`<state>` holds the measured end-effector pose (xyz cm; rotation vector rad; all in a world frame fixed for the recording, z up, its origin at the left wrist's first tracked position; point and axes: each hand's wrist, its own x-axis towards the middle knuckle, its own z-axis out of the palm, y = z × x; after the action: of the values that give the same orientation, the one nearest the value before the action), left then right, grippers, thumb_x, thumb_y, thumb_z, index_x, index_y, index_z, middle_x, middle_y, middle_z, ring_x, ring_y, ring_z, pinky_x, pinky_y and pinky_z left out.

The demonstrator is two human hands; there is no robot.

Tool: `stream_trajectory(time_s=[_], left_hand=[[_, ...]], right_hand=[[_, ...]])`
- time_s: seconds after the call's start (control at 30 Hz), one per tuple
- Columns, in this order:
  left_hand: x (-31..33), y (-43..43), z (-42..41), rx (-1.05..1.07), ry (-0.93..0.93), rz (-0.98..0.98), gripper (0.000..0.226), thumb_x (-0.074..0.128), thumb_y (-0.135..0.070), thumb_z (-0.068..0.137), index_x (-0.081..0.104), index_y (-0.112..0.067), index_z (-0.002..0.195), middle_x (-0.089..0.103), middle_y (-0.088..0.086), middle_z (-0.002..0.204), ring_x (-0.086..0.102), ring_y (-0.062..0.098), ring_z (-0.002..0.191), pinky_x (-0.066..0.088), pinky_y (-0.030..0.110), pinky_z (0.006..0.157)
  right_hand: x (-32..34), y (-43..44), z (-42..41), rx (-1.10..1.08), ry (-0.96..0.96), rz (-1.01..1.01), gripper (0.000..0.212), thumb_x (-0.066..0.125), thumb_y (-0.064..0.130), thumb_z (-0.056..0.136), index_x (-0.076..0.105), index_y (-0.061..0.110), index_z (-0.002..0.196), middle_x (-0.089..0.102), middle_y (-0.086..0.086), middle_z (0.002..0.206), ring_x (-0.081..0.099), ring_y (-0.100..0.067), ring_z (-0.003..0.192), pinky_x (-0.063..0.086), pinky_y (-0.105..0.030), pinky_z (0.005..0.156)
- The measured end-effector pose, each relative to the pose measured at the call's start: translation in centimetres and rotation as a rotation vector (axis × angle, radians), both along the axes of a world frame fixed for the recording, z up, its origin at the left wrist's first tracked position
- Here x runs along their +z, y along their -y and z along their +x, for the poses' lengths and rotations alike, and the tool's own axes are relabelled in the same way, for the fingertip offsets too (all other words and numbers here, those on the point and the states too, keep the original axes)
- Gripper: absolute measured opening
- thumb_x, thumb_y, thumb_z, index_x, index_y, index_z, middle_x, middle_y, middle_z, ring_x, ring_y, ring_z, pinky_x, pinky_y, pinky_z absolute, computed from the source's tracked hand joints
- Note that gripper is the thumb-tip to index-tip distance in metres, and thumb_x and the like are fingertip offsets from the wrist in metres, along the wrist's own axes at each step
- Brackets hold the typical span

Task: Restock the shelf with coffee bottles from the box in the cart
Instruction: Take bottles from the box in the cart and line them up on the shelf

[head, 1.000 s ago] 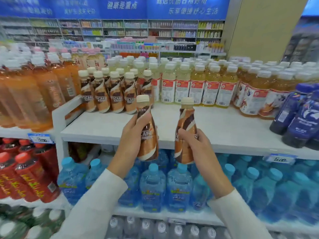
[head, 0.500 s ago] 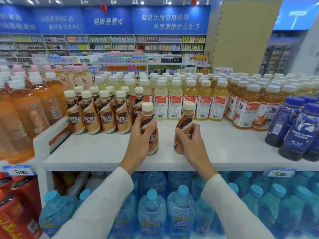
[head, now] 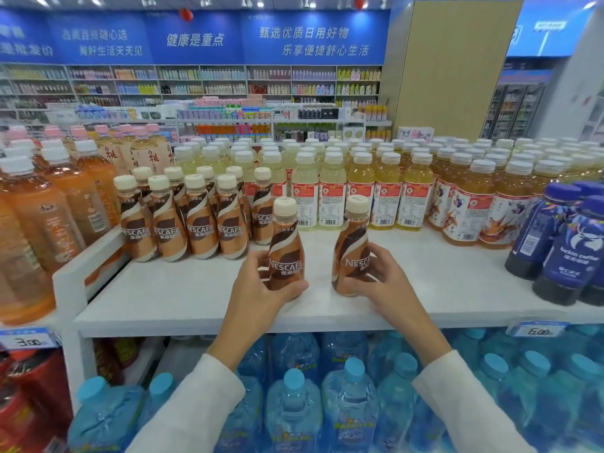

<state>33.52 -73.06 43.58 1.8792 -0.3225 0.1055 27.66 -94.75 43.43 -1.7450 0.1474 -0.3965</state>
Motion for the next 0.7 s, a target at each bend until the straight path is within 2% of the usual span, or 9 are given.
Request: stream_trajectory(time_s=[0.1,0.2,0.3,0.43,0.57,0.7], left_hand=[[0.0,0.0,-0.2,0.012,-0.001,0.015,0.066,0.091,-0.035,0.070,0.047,-0.033,0.119,0.059,-0.016,0.113,0.058,-0.006,0.096,0.042,0.010,0.072],[-0.1,0.3,-0.4,0.057,0.024,0.034,0.069,0.092,-0.039,0.066,0.049,-0.031,0.118,0.060,-0.018,0.108,0.060,-0.004,0.094,0.043,0.011,0.073],[-0.1,0.5,-0.6,0.076,0.041,0.038,0.070,0.092,-0.041,0.065,0.049,-0.028,0.119,0.062,-0.015,0.110,0.062,0.001,0.095,0.045,0.012,0.074],[0.0,0.5,-0.8,0.080,0.047,0.045,0.070,0.091,-0.042,0.067,0.050,-0.028,0.121,0.063,-0.012,0.116,0.064,0.010,0.102,0.044,0.011,0.077],[0.1,0.3,-1.0,0.074,0.027,0.043,0.065,0.089,-0.041,0.070,0.048,-0.031,0.119,0.061,-0.014,0.115,0.062,0.007,0.100,0.043,0.010,0.075],[-0.1,-1.2,-1.2,0.114,0.029,0.037,0.063,0.088,-0.044,0.071,0.044,-0.038,0.117,0.057,-0.022,0.109,0.059,0.000,0.094,0.041,0.009,0.073]], right_hand=[[0.0,-0.2,-0.1,-0.023,0.022,-0.042,0.072,0.086,0.007,0.073,0.053,0.030,0.133,0.069,0.010,0.120,0.067,-0.008,0.109,0.052,-0.030,0.099],[-0.3,-1.3,0.0,-0.146,0.029,-0.207,0.069,0.090,0.023,0.072,0.051,0.033,0.128,0.063,0.016,0.116,0.062,-0.001,0.104,0.051,-0.018,0.085],[-0.7,-1.9,0.0,-0.205,0.038,-0.321,0.071,0.090,0.037,0.071,0.050,0.032,0.129,0.060,0.011,0.121,0.060,-0.003,0.103,0.055,-0.027,0.088],[-0.4,-2.1,-0.5,-0.185,0.046,-0.277,0.076,0.091,0.041,0.068,0.048,0.033,0.131,0.058,0.013,0.123,0.060,-0.002,0.105,0.054,-0.021,0.086],[-0.4,-2.9,-0.4,-0.244,0.061,-0.239,0.064,0.090,0.033,0.073,0.053,0.032,0.125,0.065,0.011,0.120,0.063,-0.003,0.102,0.055,-0.026,0.090],[0.1,-4.4,1.5,-0.166,0.035,-0.271,0.060,0.088,0.031,0.075,0.051,0.034,0.122,0.061,0.013,0.117,0.060,0.001,0.096,0.047,-0.013,0.080]])
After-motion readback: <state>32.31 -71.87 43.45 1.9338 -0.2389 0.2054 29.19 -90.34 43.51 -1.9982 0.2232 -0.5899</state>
